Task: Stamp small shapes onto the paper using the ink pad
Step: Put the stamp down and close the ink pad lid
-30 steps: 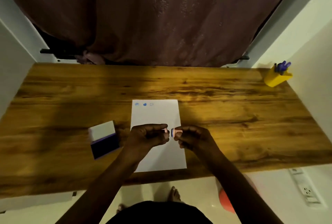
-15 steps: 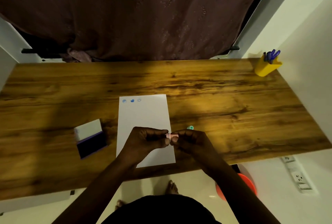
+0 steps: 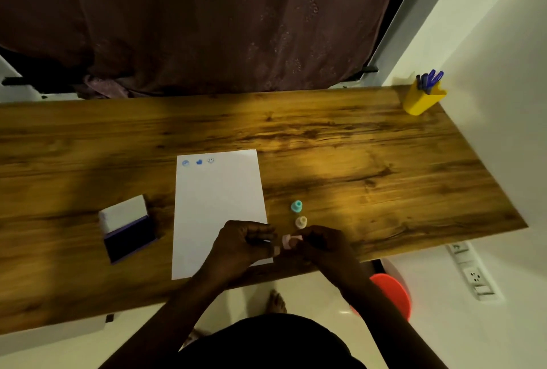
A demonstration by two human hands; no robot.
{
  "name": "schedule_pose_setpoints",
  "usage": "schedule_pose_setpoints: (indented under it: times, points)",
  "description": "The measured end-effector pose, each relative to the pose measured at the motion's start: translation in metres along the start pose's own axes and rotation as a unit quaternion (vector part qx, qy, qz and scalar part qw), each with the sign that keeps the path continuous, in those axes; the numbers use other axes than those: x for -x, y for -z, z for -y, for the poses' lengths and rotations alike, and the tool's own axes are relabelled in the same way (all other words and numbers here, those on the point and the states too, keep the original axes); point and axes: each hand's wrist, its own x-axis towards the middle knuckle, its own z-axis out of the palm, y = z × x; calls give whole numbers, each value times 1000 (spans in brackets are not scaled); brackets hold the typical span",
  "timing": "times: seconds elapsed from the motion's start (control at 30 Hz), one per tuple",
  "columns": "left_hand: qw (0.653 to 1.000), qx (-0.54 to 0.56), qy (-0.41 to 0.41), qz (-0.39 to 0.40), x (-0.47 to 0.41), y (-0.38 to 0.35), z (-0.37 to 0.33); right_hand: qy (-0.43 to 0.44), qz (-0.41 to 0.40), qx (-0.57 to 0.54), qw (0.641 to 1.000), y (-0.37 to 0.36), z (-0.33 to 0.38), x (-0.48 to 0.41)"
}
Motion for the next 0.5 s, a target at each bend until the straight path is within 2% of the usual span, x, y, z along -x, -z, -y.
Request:
schedule_pose_setpoints:
  times: [0.13, 0.23, 0.5]
  points:
    - [998, -26, 46, -27, -6, 1, 7, -14, -98, 219, 971, 9, -16, -8]
    - [998, -24, 51, -41, -7, 4, 8, -27, -105, 309, 945, 10, -18, -15]
    - [996, -35, 55, -62, -5, 15, 8, -2, -82, 386, 919, 6, -27, -21]
